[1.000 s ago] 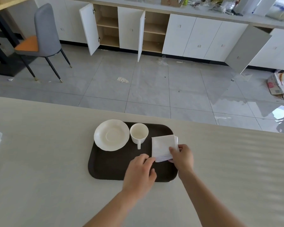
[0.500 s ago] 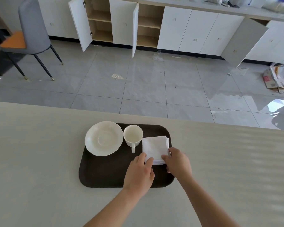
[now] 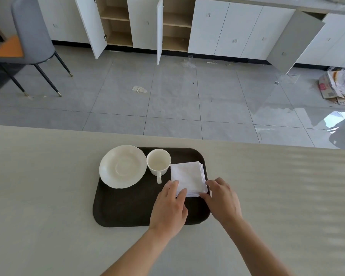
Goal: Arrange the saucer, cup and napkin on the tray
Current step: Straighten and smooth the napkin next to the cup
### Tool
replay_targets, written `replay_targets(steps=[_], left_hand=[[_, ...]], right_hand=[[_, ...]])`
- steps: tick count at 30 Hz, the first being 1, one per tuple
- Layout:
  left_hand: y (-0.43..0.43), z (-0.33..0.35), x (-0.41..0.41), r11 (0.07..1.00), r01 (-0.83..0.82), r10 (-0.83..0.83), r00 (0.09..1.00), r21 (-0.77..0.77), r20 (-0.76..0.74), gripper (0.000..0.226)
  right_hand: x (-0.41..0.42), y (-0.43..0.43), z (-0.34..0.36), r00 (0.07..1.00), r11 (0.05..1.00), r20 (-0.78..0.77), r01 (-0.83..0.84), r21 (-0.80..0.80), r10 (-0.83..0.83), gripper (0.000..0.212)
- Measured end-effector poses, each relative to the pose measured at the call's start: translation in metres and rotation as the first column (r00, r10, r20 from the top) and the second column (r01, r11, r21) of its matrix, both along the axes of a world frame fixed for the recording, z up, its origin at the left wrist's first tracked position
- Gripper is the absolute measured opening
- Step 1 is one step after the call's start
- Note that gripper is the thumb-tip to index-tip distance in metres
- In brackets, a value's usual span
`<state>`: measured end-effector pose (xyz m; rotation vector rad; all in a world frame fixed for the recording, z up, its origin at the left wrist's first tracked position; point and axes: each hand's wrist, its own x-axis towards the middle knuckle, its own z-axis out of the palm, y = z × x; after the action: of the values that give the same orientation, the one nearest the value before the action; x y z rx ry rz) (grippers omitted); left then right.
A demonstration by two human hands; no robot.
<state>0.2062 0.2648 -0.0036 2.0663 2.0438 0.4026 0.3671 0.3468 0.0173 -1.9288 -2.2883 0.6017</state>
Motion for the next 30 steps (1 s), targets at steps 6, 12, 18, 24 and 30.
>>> replay_targets(steps=[6, 12, 18, 24, 30], left_hand=[[0.008, 0.007, -0.003, 0.996, 0.078, -0.073, 0.988, 0.032, -0.138, 0.021], [0.022, 0.023, -0.008, 0.992, 0.123, -0.123, 0.923, -0.023, -0.365, 0.026], [0.025, 0.022, -0.012, 0.989, 0.123, -0.146, 0.92, -0.086, -0.363, 0.028], [0.03, 0.022, -0.01, 0.991, 0.111, -0.131, 0.908, -0.074, -0.398, 0.028], [0.036, 0.024, -0.007, 0.99, 0.109, -0.135, 0.889, -0.086, -0.438, 0.029]], right_hand=[[-0.005, 0.0, -0.007, 0.995, 0.997, 0.075, -0.067, 0.044, 0.064, 0.019], [-0.003, 0.001, -0.008, 0.994, 0.993, -0.017, -0.102, 0.065, 0.103, 0.033], [0.0, 0.0, -0.011, 0.964, 0.954, 0.03, -0.265, 0.138, 0.263, 0.034], [0.0, 0.009, -0.013, 0.954, 0.929, 0.083, -0.3, 0.216, 0.288, 0.023], [-0.003, 0.014, -0.015, 0.965, 0.937, 0.063, -0.261, 0.235, 0.253, 0.021]])
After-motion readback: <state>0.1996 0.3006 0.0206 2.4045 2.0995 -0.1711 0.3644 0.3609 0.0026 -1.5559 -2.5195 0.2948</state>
